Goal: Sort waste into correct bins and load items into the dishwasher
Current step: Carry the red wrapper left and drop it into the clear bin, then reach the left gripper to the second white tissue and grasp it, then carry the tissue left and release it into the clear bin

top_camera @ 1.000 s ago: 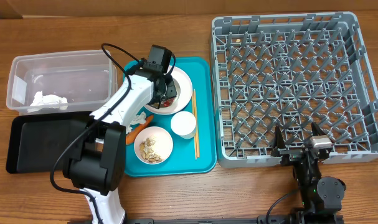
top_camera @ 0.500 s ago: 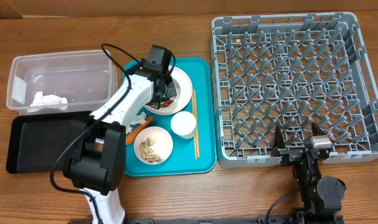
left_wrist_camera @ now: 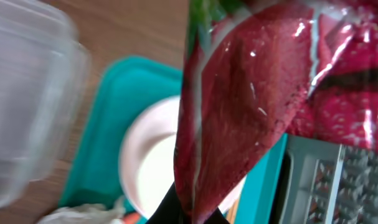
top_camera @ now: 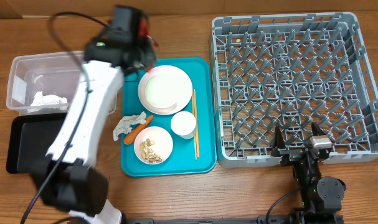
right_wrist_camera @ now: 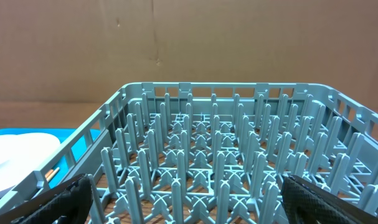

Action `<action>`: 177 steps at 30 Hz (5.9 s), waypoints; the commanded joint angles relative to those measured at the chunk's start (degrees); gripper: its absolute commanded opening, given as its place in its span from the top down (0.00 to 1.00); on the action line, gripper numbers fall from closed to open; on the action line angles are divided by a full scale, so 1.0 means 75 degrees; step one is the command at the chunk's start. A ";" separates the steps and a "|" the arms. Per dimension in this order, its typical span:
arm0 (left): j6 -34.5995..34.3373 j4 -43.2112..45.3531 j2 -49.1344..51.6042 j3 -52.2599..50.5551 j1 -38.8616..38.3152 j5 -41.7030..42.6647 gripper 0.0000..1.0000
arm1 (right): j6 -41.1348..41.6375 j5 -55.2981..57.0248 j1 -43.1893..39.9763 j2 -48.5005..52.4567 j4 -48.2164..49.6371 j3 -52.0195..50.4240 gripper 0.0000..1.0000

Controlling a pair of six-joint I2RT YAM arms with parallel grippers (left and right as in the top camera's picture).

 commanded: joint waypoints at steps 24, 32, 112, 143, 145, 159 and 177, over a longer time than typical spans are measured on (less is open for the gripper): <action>-0.1230 -0.0627 0.1574 -0.0052 0.3934 0.0044 0.96 | 0.0029 -0.0015 -0.0044 -0.0076 0.0041 -0.0082 0.00; -0.1215 -0.0122 0.1985 -0.0050 0.4637 0.0944 0.92 | 0.0029 -0.0015 -0.0044 -0.0076 0.0041 -0.0082 0.00; 0.1300 0.0105 -0.0189 -0.3882 -0.0087 0.0329 0.13 | 0.0029 -0.0015 -0.0044 -0.0076 0.0041 -0.0082 0.00; 0.1306 0.1585 -0.0189 -0.5001 -0.0085 0.0064 0.33 | 0.0029 -0.0015 -0.0044 -0.0076 0.0041 -0.0082 0.00; 0.1332 0.1617 -0.0189 -0.5001 -0.0079 0.0038 0.44 | 0.0029 -0.0015 -0.0044 -0.0076 0.0041 -0.0082 0.00; 0.1387 0.1507 -0.0201 -0.4864 -0.0073 0.0012 0.96 | 0.0029 -0.0015 -0.0044 -0.0076 0.0041 -0.0082 0.00; 0.1845 -0.1434 -0.0207 -0.0871 0.0012 -0.0857 0.96 | 0.0029 -0.0015 -0.0044 -0.0076 0.0041 -0.0082 0.00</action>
